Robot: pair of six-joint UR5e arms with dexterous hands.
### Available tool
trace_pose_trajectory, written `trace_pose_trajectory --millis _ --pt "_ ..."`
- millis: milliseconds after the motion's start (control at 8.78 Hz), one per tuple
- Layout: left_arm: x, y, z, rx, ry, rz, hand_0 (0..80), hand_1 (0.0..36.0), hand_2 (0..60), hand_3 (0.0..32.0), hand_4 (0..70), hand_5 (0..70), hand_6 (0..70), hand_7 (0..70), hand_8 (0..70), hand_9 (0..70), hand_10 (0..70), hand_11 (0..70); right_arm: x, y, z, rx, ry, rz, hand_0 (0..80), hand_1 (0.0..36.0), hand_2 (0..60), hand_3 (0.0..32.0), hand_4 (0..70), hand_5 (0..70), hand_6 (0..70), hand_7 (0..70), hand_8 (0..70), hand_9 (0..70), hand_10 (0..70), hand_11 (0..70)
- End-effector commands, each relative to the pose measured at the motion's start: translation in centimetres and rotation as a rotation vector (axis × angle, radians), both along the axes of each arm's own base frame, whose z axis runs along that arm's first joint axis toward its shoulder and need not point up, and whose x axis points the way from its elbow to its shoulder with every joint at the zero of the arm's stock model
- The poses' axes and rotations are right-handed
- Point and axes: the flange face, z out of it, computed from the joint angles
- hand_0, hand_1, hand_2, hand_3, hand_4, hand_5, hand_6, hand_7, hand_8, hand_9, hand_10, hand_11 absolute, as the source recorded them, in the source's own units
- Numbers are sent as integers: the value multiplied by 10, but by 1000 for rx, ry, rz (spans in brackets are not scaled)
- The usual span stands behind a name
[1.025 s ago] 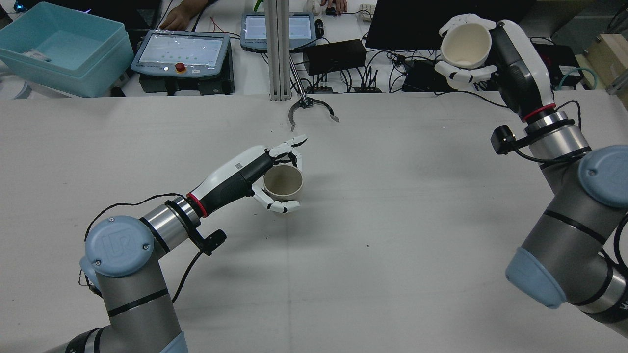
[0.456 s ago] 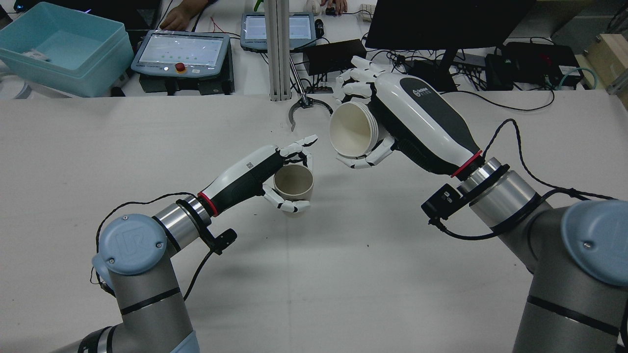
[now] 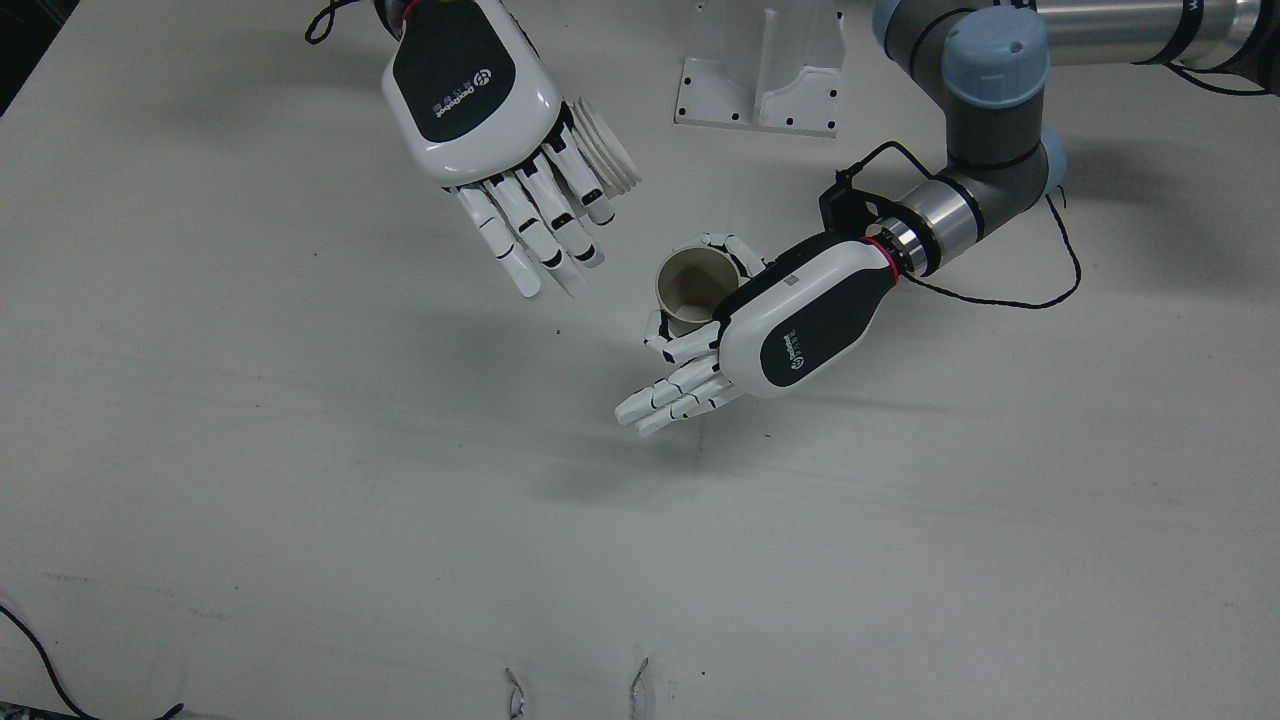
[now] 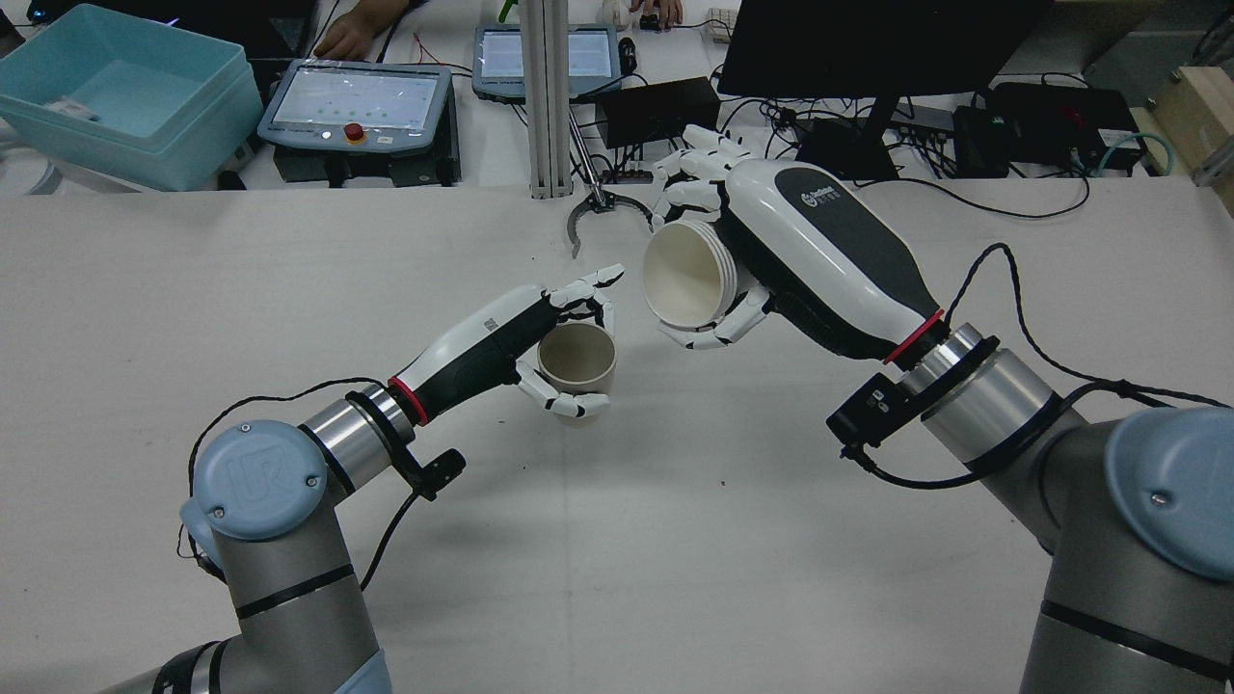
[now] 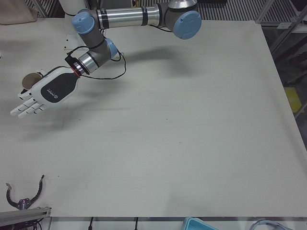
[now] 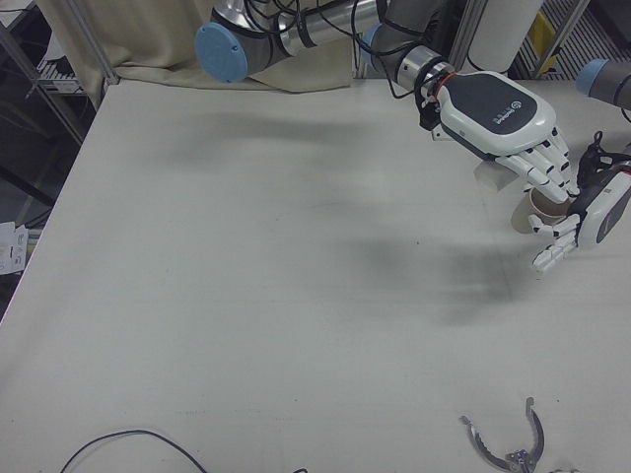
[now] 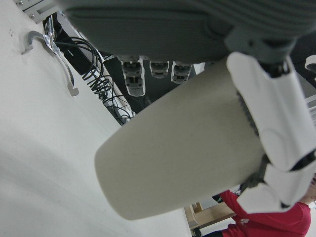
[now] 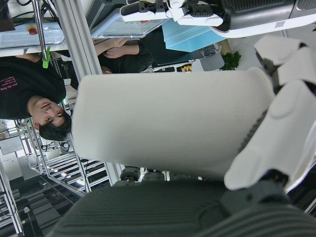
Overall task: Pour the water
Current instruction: 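Tilt the right hand's cup over the cup in the left hand, then hold the tilt over the left cup, then raise the right cup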
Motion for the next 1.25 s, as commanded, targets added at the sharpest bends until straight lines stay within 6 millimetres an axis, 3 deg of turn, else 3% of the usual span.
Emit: trace_pose_trajectory --millis 0,342,570,684,797,911,1025,1139 --pt "0 3 2 0 -1 2 437 360 600 0 240 700 48 69 37 59 87 152 7 -10 8 -21 42 45 465 335 600 0 237 700 220 457 157 269 61 105" --pt "12 15 2 1 -1 28 439 360 600 0 239 700 47 69 35 59 87 151 11 -24 17 -39 67 75 461 321 600 0 232 700 215 440 166 280 71 119" --pt "2 8 -5 8 13 13 438 360 600 0 239 700 45 66 35 58 86 150 11 -26 15 -39 61 81 459 314 600 0 229 700 213 432 171 285 75 124" --pt "-10 3 -11 7 22 1 438 360 600 0 241 700 46 66 34 56 85 149 27 -37 11 -39 36 120 459 308 600 0 225 700 211 427 172 286 77 126" --pt "-33 -11 -12 1 26 -28 440 360 600 0 243 700 47 68 34 56 85 149 50 -51 18 -85 -52 143 461 304 600 0 222 700 208 419 171 285 77 127" --pt "-63 -25 -6 -26 20 -60 436 360 600 0 242 700 47 68 33 56 85 148 78 -61 41 -170 -194 124 460 289 600 0 215 700 201 397 173 285 81 133" --pt "-94 -42 28 -93 28 -86 428 360 600 0 238 700 43 62 32 54 84 146 111 -78 61 -241 -339 135 463 268 600 0 218 700 206 378 190 304 97 154" --pt "-127 -59 57 -147 29 -126 421 360 600 0 233 700 39 56 30 53 84 145 137 -94 83 -303 -470 136 464 272 600 0 216 700 214 386 203 322 102 161"
